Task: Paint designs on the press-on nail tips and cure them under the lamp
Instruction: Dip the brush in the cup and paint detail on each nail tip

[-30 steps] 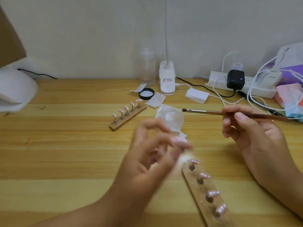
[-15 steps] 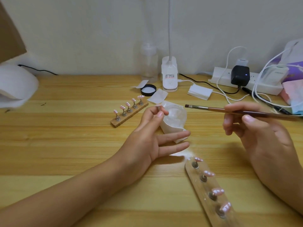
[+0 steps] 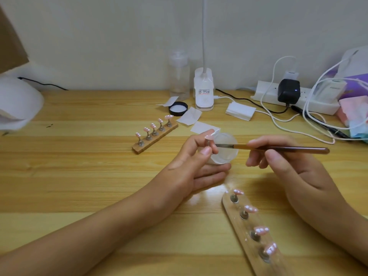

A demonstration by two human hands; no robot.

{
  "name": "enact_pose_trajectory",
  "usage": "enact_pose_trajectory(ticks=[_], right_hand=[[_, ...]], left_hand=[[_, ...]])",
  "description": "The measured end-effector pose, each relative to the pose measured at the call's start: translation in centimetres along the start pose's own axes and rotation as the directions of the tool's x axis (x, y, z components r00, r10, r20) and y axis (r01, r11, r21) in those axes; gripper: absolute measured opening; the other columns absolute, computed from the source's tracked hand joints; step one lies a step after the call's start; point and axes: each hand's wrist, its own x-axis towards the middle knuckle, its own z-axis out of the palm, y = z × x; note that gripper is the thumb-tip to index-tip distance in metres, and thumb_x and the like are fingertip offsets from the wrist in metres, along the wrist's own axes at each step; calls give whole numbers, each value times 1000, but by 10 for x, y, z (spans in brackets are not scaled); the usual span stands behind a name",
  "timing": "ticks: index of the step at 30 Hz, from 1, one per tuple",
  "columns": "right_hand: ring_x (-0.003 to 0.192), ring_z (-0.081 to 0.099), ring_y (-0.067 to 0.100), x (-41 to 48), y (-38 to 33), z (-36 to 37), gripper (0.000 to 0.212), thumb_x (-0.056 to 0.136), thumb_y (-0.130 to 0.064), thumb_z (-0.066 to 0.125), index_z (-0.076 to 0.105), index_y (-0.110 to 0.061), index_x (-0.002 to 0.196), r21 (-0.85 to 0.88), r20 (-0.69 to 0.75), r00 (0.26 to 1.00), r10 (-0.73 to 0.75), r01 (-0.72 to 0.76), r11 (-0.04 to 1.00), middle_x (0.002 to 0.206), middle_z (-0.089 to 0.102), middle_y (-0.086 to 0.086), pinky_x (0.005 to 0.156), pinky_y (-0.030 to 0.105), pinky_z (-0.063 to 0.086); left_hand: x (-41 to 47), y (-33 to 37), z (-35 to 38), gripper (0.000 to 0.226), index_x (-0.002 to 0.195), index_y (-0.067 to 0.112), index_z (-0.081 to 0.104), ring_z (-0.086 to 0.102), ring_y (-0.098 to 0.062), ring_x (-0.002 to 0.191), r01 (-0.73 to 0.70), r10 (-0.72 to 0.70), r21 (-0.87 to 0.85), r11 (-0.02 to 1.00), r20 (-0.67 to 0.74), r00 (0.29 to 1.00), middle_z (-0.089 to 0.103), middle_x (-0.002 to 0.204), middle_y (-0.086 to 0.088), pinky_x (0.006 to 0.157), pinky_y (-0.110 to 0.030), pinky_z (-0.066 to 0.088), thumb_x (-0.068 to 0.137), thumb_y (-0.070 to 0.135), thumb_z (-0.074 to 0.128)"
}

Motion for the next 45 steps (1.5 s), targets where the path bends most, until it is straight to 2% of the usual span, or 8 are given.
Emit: enact_pose_trajectory(ticks=[6,12,20,24,27,32,37,45], right_hand=[[87,61,11,-1,2,0,24,98,-20,42,62,-16,110,-66,32,999,7,-5,998,86,64,-5,81,13,42],[79,53,16,2,5,-8,21,98,-19,42,63,-19,101,86,-154,987,-39,53,995,81,58,-3,80,24,44],[75,46,14,7,9,-15,24,89,-27,44,68,-30,86,240,-272,961,50,17,971,78,54,-5,75,21,41],[71,46,11,9,8,-16,20,92,-29,49,67,-29,85,288,-318,944,89,6,958,73,52,-7,73,25,40],[66,47,9,12,9,-17,24,97,-24,48,70,-28,87,350,-323,934,151,-31,936,66,51,-8,68,23,41],[65,53,10,12,6,-16,31,99,-22,42,73,-25,92,440,-234,953,190,-70,895,63,56,-4,63,20,47],[63,57,15,11,2,-14,32,98,-22,41,70,-25,84,449,-211,959,191,-78,890,61,59,0,63,21,49],[59,56,17,12,2,-12,36,89,-14,39,72,-23,78,476,-168,963,210,-107,873,57,59,3,59,20,48]], left_hand=[[1,-4,0,10,83,36,62,64,-24,115,-47,46,48,998,4,999,41,144,24,99,-33,50,83,44,56],[1,-2,-6,13,83,33,62,63,-29,117,21,-21,-72,997,-1,1000,70,101,10,99,-39,52,91,36,53],[2,6,-5,8,93,24,53,66,-36,110,69,-85,-185,980,-79,993,48,138,-12,88,-44,57,95,30,49],[-4,4,-6,8,85,35,62,71,-14,84,3,-4,-5,1000,-284,959,58,110,6,59,-27,56,88,37,56],[-14,1,-9,5,81,41,66,48,-4,57,-52,125,210,976,-347,930,57,89,10,47,-18,41,83,37,69],[-19,3,-3,6,82,26,75,59,-1,63,-31,83,288,957,-168,982,71,80,10,61,-14,48,78,22,74],[-17,6,-2,9,77,22,74,63,-4,71,-18,68,256,966,-186,980,72,82,4,65,-15,52,68,24,75],[-19,8,-1,8,81,24,77,63,-2,70,-24,66,278,960,-142,988,73,82,11,67,-14,51,77,18,78]])
